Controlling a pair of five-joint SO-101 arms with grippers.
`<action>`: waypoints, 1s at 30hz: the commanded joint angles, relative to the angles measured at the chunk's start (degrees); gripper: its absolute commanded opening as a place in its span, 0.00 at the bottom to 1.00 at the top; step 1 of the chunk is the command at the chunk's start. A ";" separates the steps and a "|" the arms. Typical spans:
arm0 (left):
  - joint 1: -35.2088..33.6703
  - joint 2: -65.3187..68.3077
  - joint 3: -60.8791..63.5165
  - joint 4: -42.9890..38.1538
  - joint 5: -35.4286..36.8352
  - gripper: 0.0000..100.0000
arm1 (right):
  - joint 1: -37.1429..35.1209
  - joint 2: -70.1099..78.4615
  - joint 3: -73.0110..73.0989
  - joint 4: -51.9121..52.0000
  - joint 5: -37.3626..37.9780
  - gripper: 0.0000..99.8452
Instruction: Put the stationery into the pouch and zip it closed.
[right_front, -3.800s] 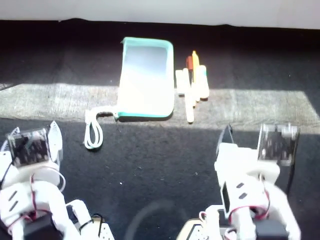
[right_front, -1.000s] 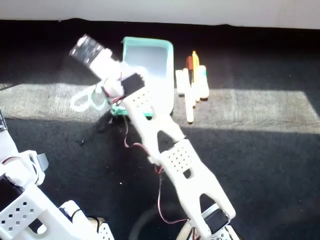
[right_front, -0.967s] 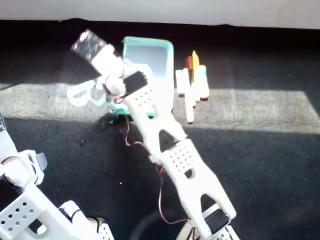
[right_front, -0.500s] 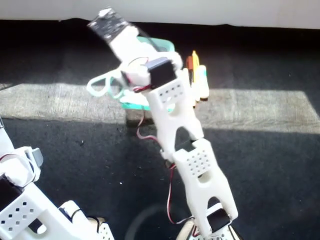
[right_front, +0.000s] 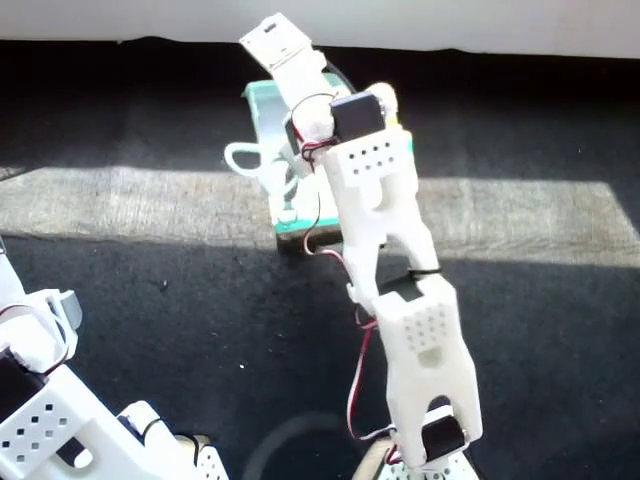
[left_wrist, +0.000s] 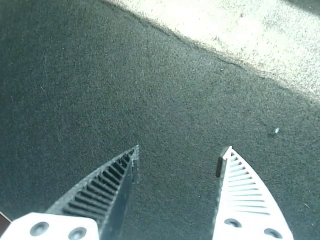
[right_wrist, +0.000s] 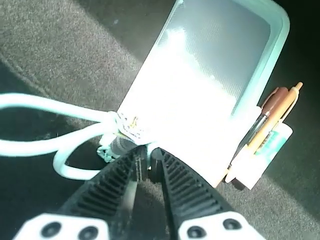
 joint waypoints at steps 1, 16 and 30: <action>-0.04 -0.13 -0.13 -0.88 0.00 0.27 | -1.27 -14.11 20.44 0.66 -0.53 0.01; 15.16 -0.13 6.46 -0.88 0.26 0.26 | 3.91 -47.78 93.93 -22.55 -0.18 0.01; 21.23 -0.13 7.34 -6.68 0.26 0.26 | 4.79 -49.63 91.56 -17.27 -1.23 0.23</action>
